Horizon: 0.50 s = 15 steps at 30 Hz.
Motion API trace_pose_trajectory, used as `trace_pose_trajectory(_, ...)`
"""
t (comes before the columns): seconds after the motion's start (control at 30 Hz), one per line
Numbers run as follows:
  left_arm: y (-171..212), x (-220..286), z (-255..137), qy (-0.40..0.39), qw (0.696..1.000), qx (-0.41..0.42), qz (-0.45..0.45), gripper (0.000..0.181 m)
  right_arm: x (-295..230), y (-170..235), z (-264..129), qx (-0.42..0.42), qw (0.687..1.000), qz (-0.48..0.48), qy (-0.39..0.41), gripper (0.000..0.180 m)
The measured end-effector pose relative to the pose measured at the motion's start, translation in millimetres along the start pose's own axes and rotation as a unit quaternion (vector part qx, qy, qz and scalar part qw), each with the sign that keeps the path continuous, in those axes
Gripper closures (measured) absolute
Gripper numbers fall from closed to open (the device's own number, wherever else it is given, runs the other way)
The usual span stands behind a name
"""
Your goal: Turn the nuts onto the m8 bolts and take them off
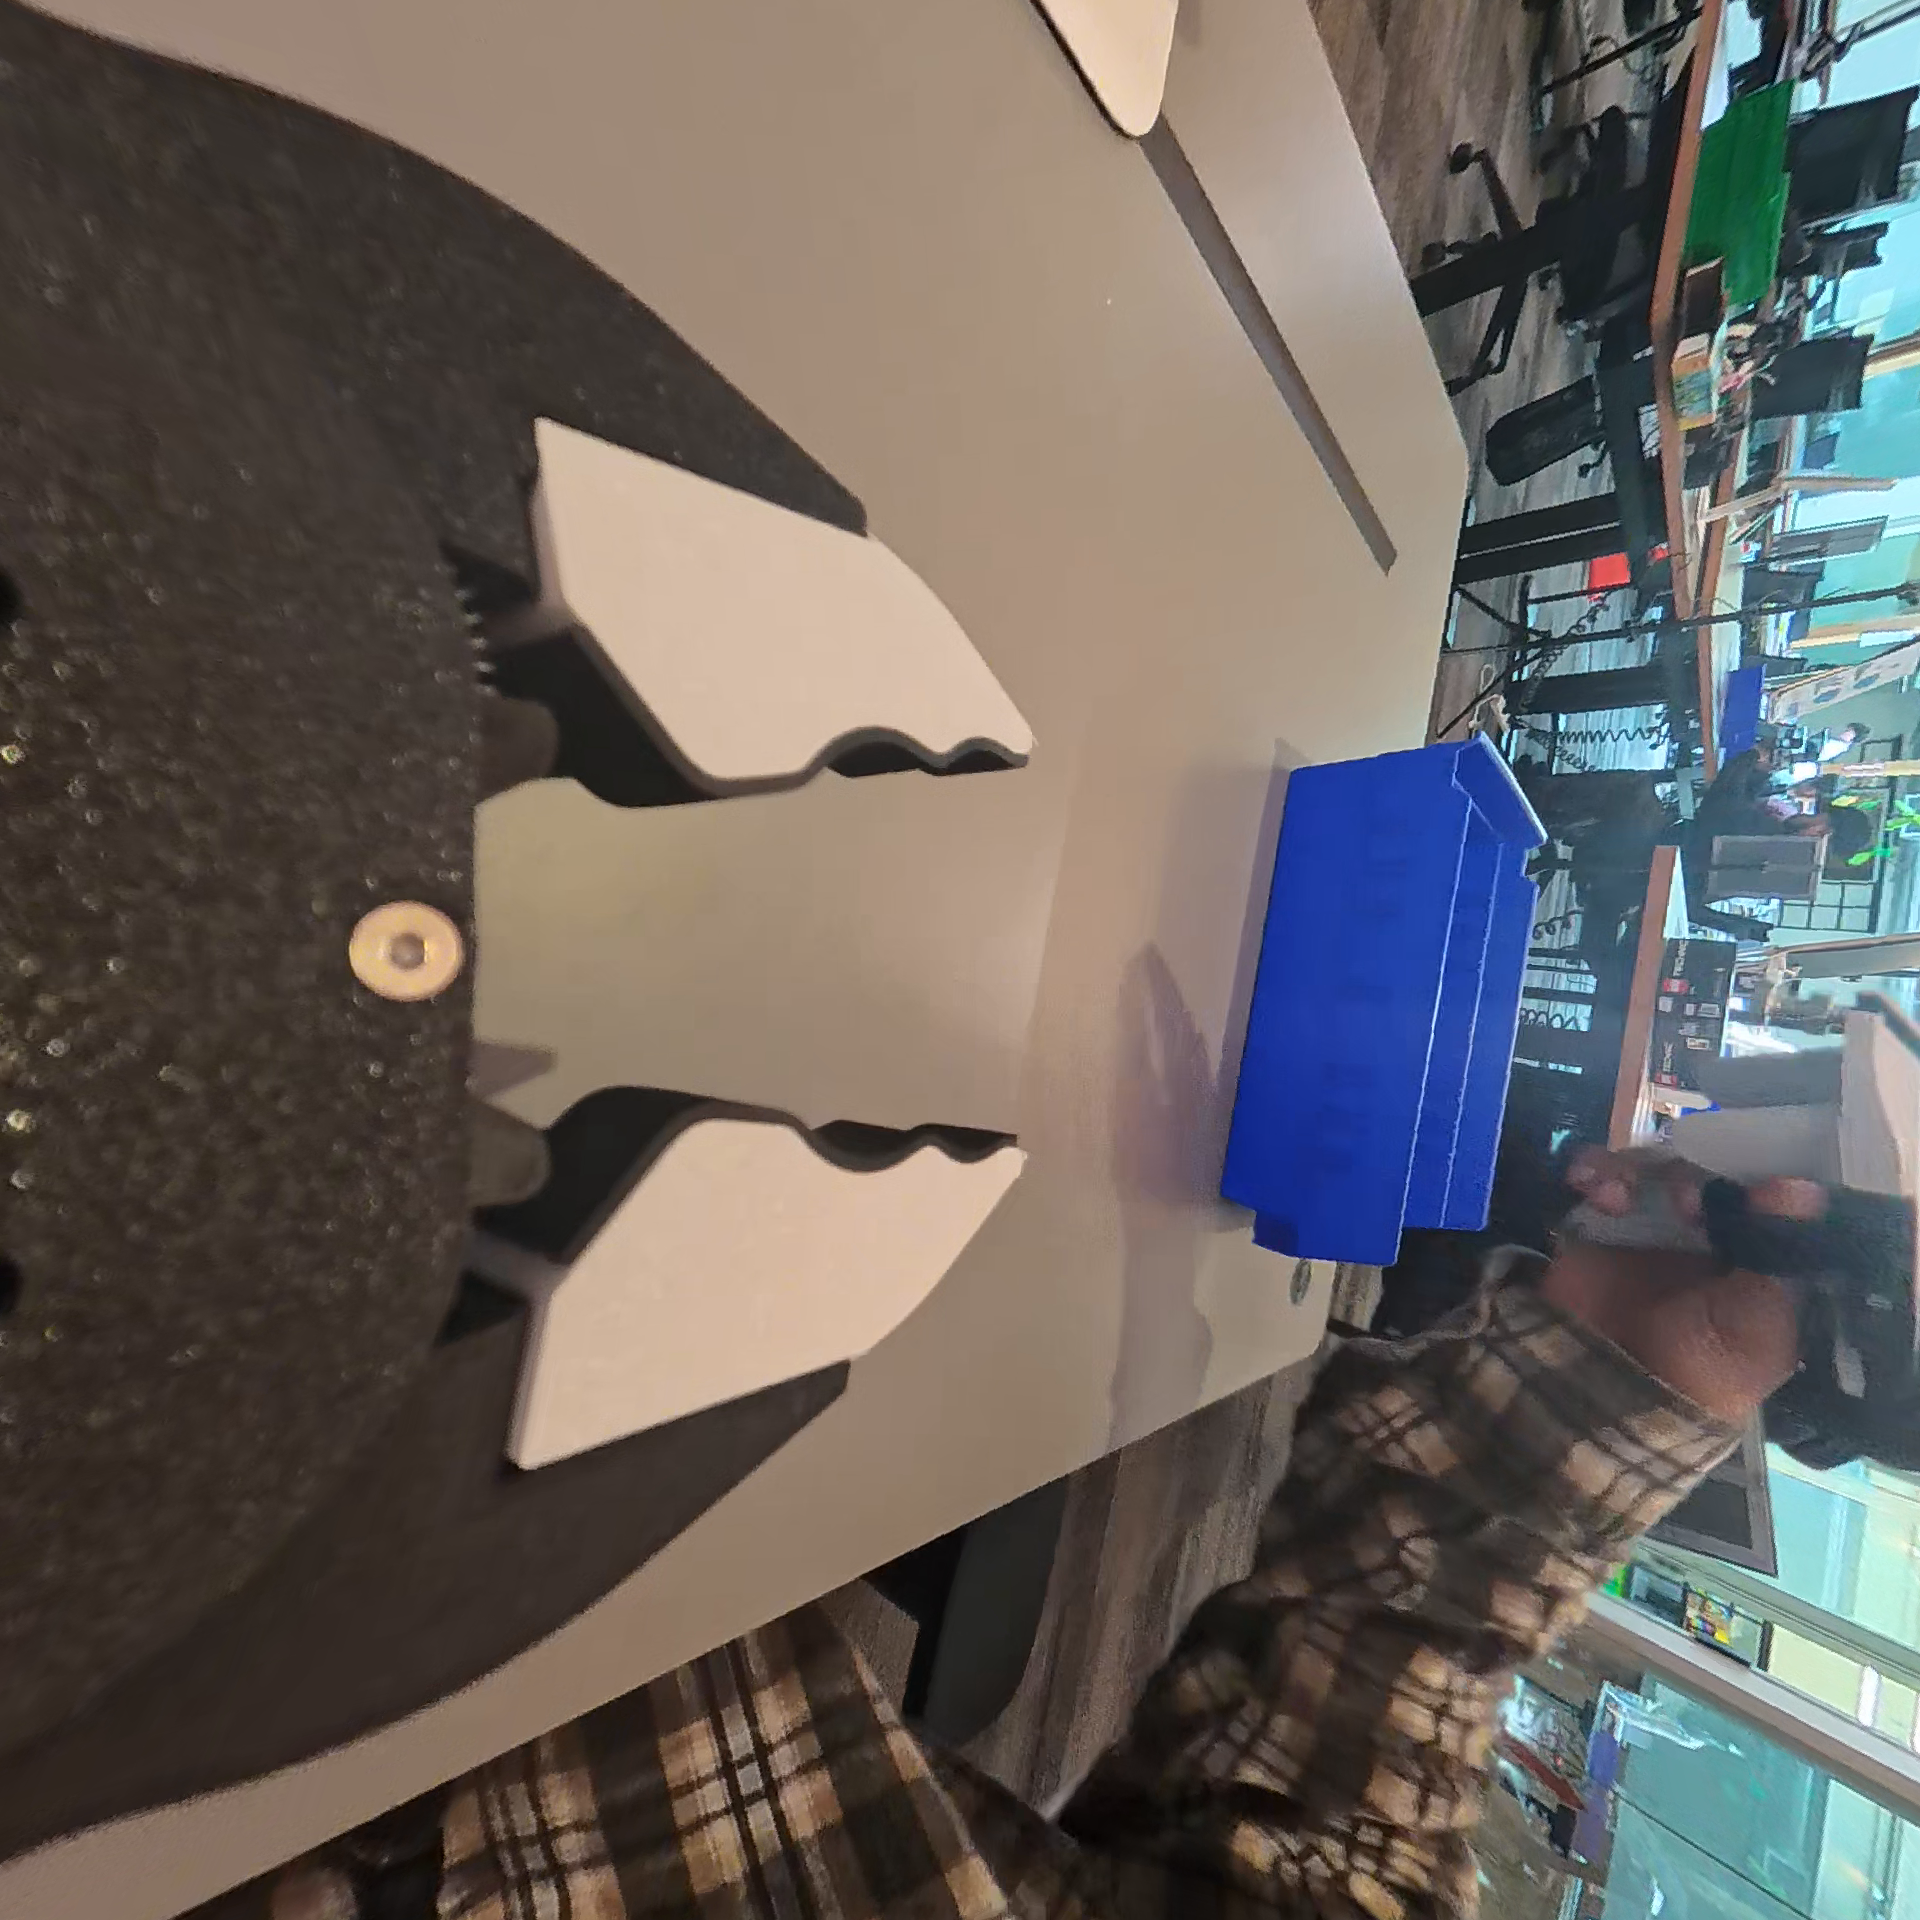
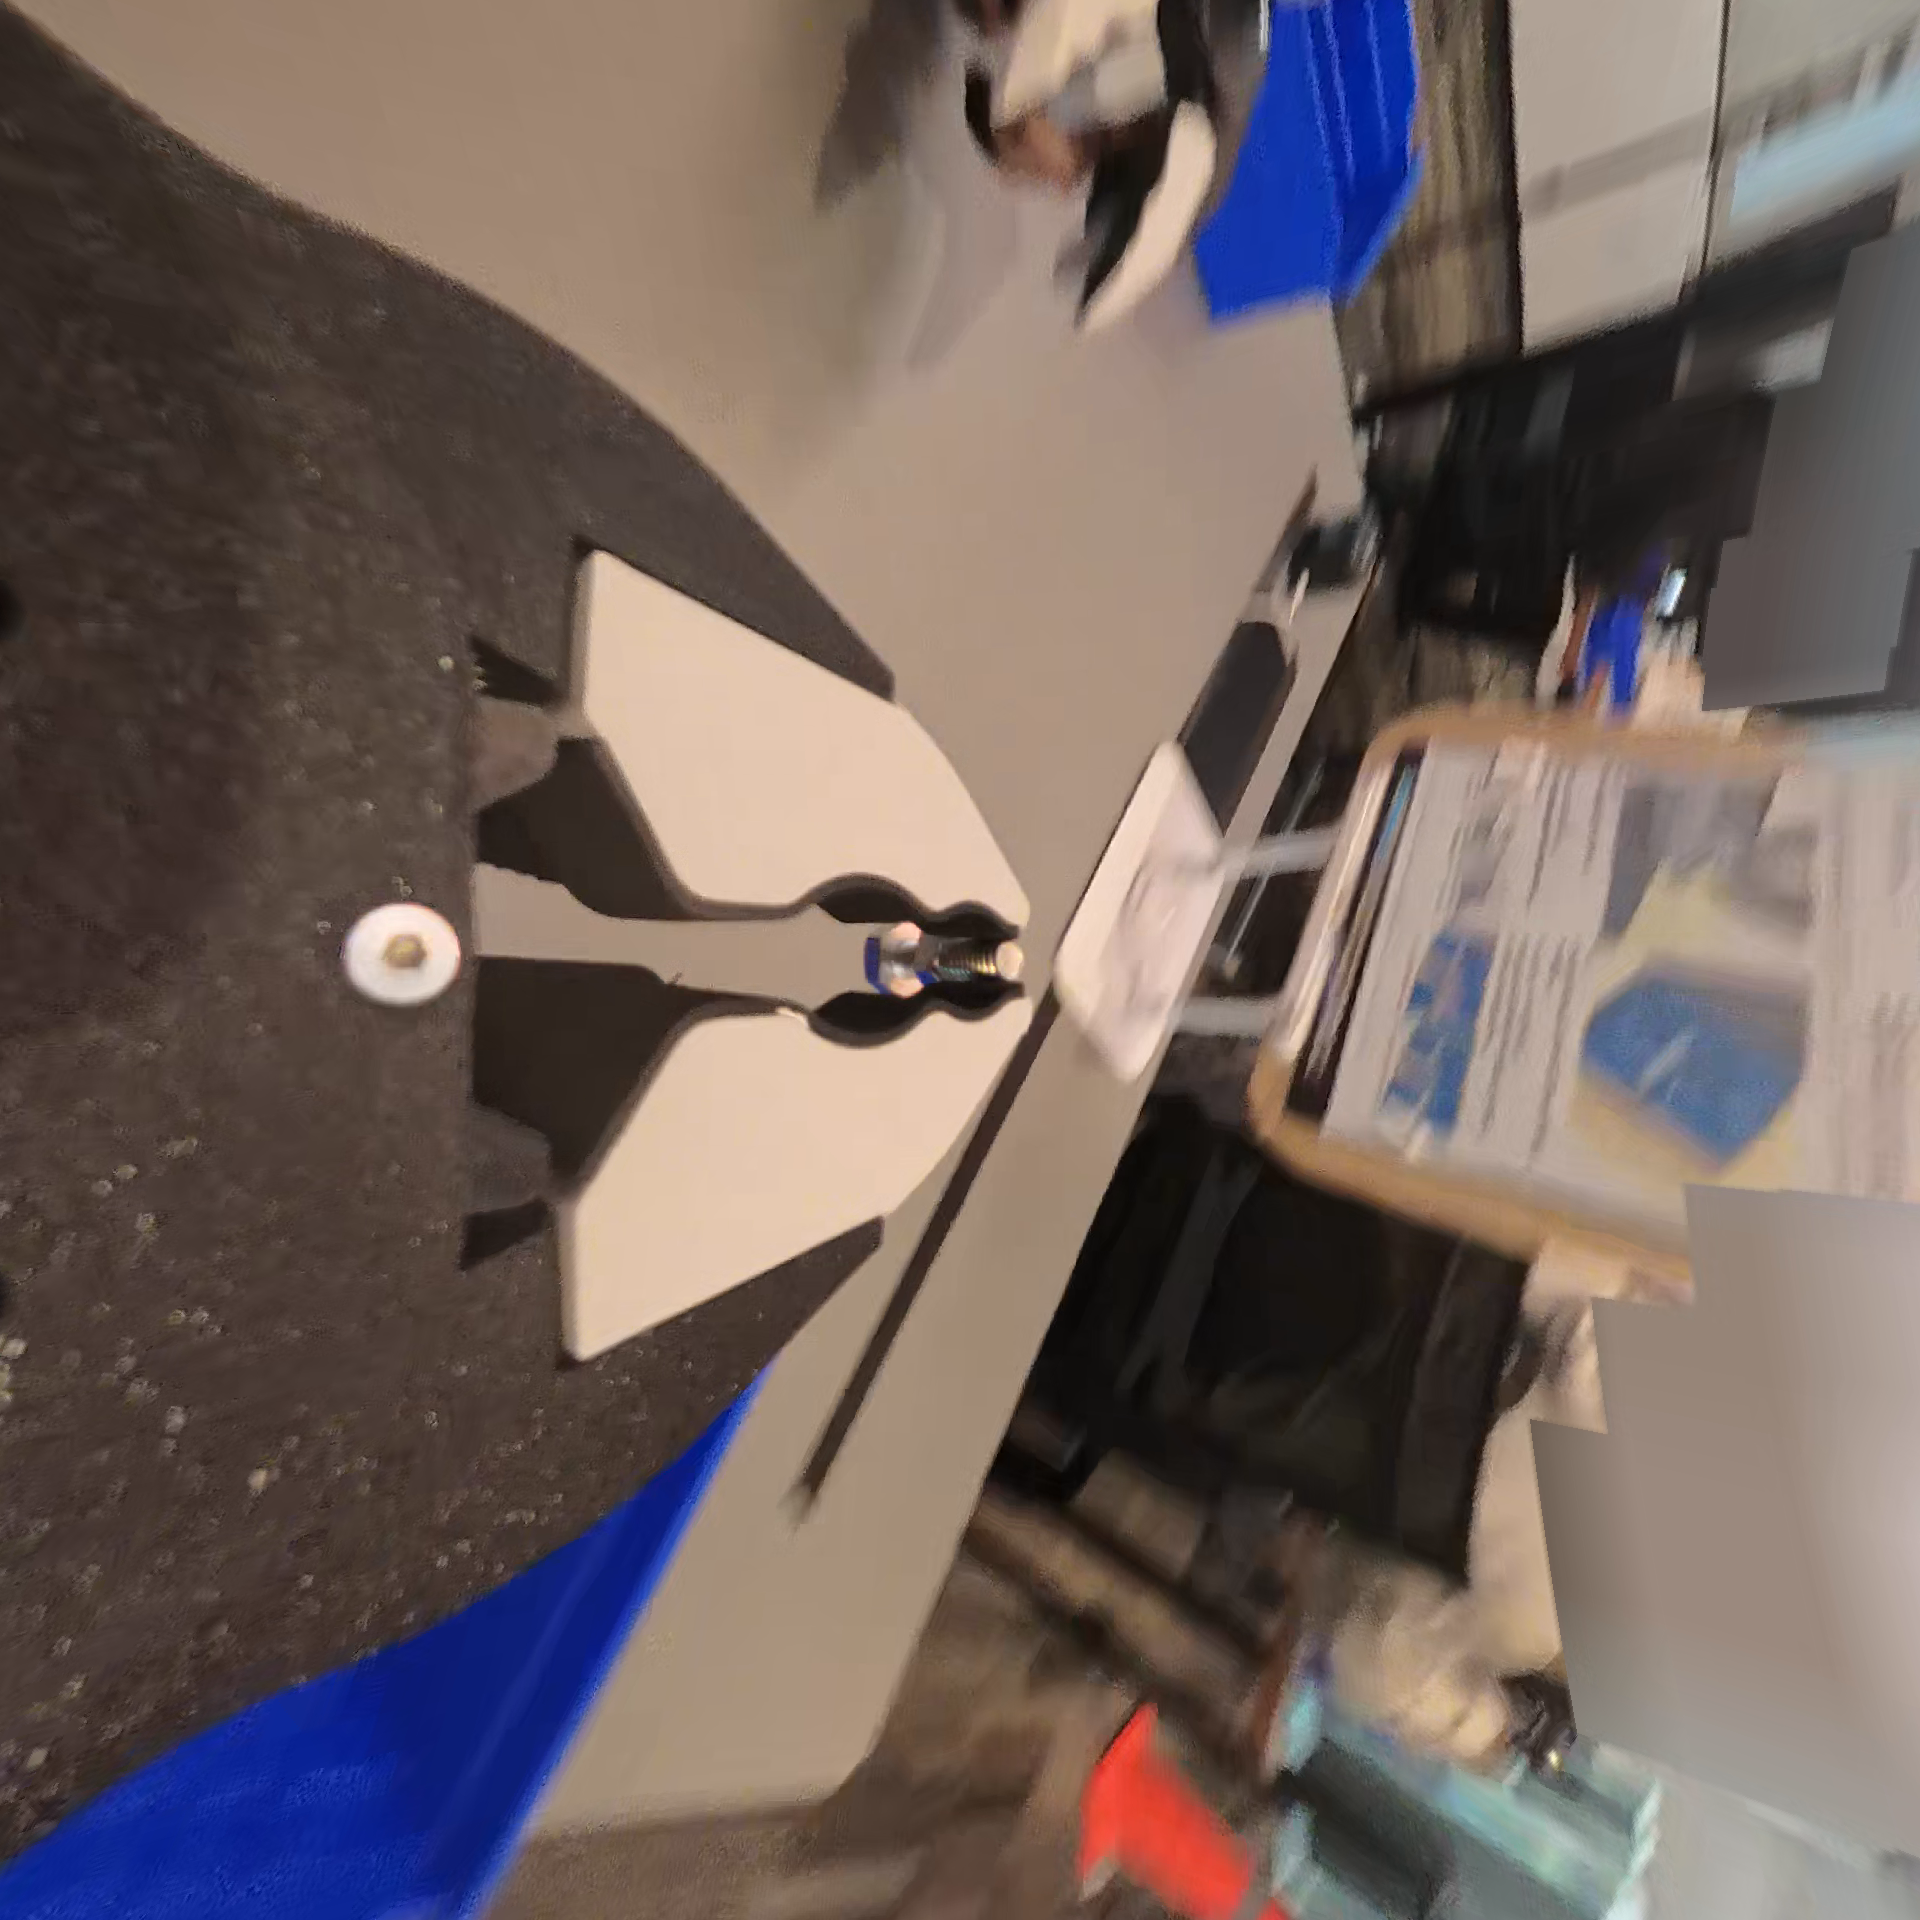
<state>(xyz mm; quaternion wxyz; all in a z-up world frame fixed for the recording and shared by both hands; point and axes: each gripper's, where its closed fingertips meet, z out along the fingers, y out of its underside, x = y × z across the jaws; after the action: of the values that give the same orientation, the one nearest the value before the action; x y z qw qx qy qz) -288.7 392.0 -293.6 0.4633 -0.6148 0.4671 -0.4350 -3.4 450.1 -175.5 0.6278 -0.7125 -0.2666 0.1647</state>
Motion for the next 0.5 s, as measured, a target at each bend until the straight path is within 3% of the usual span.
trace_pose_trajectory(0.17, 9, 0, 8, -0.005, 1.000, -0.017, 0.009, 0.119, 97, 84, -61, -0.120, 0.981, 0.093, 0.120, 0.173)
trace_pose_trajectory(0.33, 14, 0, 12, -0.012, 0.999, -0.026, 0.022, 0.125, 111, 171, -77, -0.251, 0.950, 0.137, 0.126, 0.172)
trace_pose_trajectory(0.5, 17, -3, 12, -0.012, 0.999, -0.029, 0.013, 0.127, 102, 219, -80, -0.349, 0.919, 0.152, 0.102, 0.170)
